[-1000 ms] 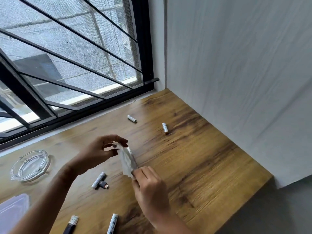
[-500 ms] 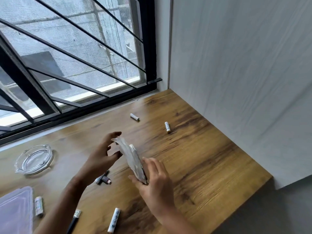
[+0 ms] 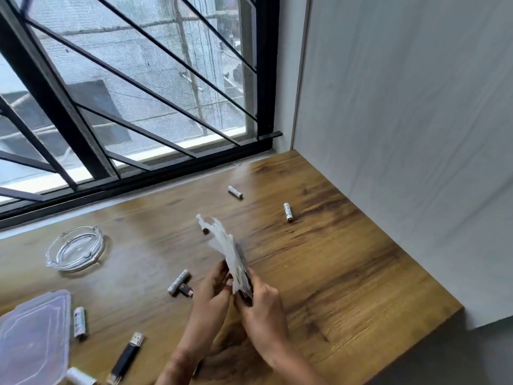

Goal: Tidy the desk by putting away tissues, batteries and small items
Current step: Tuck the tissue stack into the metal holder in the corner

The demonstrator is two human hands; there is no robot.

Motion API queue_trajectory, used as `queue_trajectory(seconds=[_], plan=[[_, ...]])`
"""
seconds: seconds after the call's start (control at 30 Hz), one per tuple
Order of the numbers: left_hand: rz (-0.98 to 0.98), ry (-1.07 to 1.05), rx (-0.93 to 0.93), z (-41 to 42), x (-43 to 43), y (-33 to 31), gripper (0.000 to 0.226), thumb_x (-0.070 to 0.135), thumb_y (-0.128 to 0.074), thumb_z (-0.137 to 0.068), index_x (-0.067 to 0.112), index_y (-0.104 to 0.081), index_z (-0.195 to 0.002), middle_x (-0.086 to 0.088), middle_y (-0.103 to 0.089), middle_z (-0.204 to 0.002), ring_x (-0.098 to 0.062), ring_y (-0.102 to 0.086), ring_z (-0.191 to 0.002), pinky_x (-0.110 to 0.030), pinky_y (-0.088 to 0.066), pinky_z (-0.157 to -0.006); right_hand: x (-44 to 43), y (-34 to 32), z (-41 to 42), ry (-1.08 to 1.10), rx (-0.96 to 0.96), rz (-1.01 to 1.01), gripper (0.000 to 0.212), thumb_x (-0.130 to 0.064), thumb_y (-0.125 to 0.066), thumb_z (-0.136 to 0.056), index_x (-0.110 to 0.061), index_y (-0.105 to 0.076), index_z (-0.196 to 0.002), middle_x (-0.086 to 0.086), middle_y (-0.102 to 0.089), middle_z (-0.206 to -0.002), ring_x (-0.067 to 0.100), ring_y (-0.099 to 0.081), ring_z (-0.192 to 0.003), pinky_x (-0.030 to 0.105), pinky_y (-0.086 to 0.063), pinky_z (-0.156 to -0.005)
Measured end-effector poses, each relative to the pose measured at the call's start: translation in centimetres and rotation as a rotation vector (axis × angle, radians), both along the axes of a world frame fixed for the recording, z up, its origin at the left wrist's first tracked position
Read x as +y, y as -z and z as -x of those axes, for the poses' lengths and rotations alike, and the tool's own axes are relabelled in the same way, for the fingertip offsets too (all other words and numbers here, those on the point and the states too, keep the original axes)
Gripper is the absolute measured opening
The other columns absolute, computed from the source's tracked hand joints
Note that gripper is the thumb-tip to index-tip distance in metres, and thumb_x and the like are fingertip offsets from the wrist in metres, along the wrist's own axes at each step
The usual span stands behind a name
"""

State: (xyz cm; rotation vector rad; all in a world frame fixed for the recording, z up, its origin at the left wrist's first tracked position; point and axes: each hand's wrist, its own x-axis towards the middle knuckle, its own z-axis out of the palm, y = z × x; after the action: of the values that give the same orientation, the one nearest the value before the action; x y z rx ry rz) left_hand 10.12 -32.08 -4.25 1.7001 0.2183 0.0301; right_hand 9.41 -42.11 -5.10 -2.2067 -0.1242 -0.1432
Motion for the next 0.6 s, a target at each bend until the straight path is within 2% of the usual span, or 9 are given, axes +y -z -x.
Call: queue_trajectory(seconds=[0.1,0.17,0.23,0.3,0.37,0.43,0.53,0.6], plan=[[0.045,0.002,0.011,-0.9,-0.2,-0.3,0.049,-0.015,-0.046,-0.086,0.025,-0.054,-0.114,0.026,-0.067,-0.100,0.006,-0.059,-0.103,-0.016,-0.045,-0.092,-0.7,-0.9,-0.7,0.003,-0.063,-0.001,0.037,-0.027,-0.062,-0.085,-0.020,-0.056,-0.121,0.005,-0.072,-0.093,0.018,-0.067,-0.084,0.022,-0.047,-0.071],[0.087,0.040,0.005,-1.7,-0.5,-1.3,0.050,-0.014,-0.043,-0.088,0.026,-0.052,-0.117,0.028,-0.065,-0.101,0.008,-0.058,-0.102,-0.012,-0.046,-0.087,-1.3,-1.6,-1.6,-0.002,-0.091,-0.016,0.038,-0.021,-0.064,-0.084,-0.019,-0.057,-0.120,0.003,-0.072,-0.092,0.014,-0.067,-0.082,0.013,-0.044,-0.068],[0.096,0.108,-0.013,-2.8,-1.2,-3.1,0.051,-0.011,-0.042,-0.090,0.034,-0.053,-0.112,0.031,-0.065,-0.100,0.014,-0.057,-0.102,-0.006,-0.045,-0.082,-2.1,-2.6,-2.8,0.003,-0.118,-0.044,0.039,-0.018,-0.066,-0.082,-0.018,-0.058,-0.121,0.002,-0.072,-0.092,0.012,-0.067,-0.080,0.011,-0.044,-0.069],[0.107,0.156,-0.035,-4.2,-2.0,-4.9,0.054,-0.010,-0.040,-0.091,0.040,-0.051,-0.107,0.031,-0.062,-0.102,0.018,-0.056,-0.098,-0.004,-0.044,-0.078,-3.0,-3.7,-4.3,0.009,-0.142,-0.067,0.039,-0.018,-0.066,-0.083,-0.019,-0.057,-0.121,0.000,-0.072,-0.092,0.010,-0.067,-0.080,0.016,-0.049,-0.070],[0.106,0.212,-0.047,-6.1,-3.1,-6.4,0.056,-0.012,-0.037,-0.090,0.041,-0.050,-0.103,0.032,-0.061,-0.097,0.020,-0.056,-0.092,-0.005,-0.045,-0.076,-4.2,-4.7,-6.3,0.018,-0.167,-0.079,0.038,-0.021,-0.066,-0.085,-0.019,-0.056,-0.121,-0.002,-0.071,-0.093,0.006,-0.066,-0.081,0.015,-0.051,-0.071],[0.082,0.287,-0.049,-8.4,-4.4,-7.6,0.058,-0.011,-0.038,-0.090,0.044,-0.050,-0.102,0.033,-0.062,-0.094,0.017,-0.057,-0.093,-0.008,-0.047,-0.077,-5.5,-5.4,-8.5,0.039,-0.184,-0.068,0.037,-0.023,-0.066,-0.085,-0.018,-0.057,-0.120,-0.002,-0.070,-0.092,0.007,-0.066,-0.081,0.018,-0.053,-0.071],[0.082,0.357,-0.017,-12.2,-6.5,-8.9,0.054,-0.007,-0.039,-0.090,0.045,-0.053,-0.099,0.029,-0.059,-0.100,0.007,-0.056,-0.100,-0.016,-0.047,-0.088,-7.6,-5.7,-12.4,0.072,-0.195,-0.041,0.038,-0.028,-0.066,-0.085,-0.011,-0.059,-0.117,0.002,-0.071,-0.089,0.012,-0.067,-0.078,0.027,-0.057,-0.067],[0.110,0.379,0.017,-14.5,-7.8,-9.5,0.052,-0.009,-0.038,-0.089,0.040,-0.056,-0.094,0.025,-0.061,-0.099,0.006,-0.058,-0.097,-0.014,-0.048,-0.085,-9.0,-5.9,-14.9,0.108,-0.188,-0.079,0.037,-0.028,-0.065,-0.085,-0.010,-0.059,-0.117,0.004,-0.071,-0.090,0.015,-0.068,-0.080,0.033,-0.058,-0.069]])
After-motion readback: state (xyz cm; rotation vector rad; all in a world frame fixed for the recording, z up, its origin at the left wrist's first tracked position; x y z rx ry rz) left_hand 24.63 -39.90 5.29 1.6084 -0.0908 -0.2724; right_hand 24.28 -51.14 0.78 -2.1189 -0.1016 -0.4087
